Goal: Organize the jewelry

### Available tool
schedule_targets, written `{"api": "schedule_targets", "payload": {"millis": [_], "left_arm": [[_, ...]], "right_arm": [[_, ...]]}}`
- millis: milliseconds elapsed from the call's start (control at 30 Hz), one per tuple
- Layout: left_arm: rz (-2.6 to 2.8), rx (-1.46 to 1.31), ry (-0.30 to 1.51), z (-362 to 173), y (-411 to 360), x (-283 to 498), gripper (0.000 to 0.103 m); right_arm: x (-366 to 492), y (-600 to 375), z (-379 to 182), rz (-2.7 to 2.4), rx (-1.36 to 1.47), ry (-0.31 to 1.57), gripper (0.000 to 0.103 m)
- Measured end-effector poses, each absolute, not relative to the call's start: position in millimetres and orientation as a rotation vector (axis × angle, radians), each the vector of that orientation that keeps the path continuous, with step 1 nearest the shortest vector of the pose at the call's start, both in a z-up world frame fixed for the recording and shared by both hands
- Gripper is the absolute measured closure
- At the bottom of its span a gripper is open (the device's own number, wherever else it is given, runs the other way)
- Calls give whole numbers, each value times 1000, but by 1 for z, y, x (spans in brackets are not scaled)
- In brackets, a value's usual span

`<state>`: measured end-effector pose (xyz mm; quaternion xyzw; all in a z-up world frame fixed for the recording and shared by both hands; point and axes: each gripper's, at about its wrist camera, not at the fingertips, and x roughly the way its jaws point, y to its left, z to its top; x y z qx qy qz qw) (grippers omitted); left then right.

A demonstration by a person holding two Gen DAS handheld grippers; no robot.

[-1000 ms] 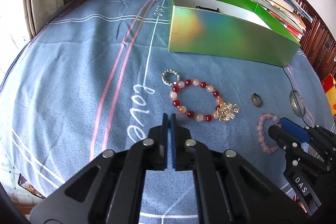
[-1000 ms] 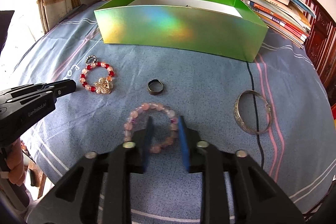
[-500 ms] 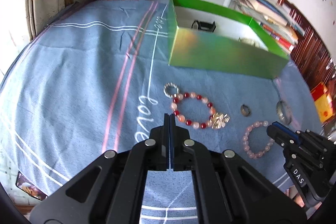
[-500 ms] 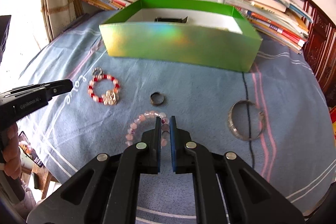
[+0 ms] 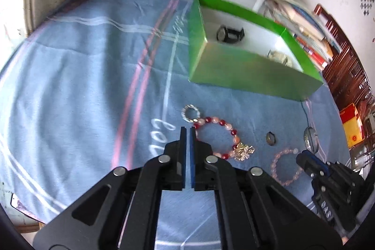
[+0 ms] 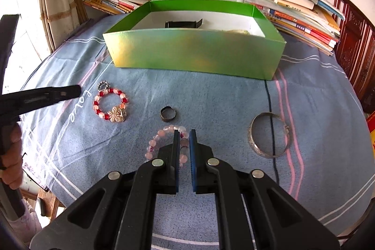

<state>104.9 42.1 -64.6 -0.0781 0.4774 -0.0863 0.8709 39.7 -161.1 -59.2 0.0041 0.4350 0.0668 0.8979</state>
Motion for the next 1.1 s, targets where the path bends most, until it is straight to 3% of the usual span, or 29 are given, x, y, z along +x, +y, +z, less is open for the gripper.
{"api": "schedule_targets", "payload": {"millis": [200,267,300,1100], "left_arm": [[-147,-110,1028,-85,20,118,87],[-133,-81,1021,-86,16,117,89],[-128,-67,1020,-86,14,116,95],[-136,-9,786,-13,15,53,95]], "right_arm": [[43,-164,-66,130,10,922,95],[43,-164,-68,129,13,927,95],[44,-164,-68,129,15,928,95],[43,-167,-63,121,21,920,95]]}}
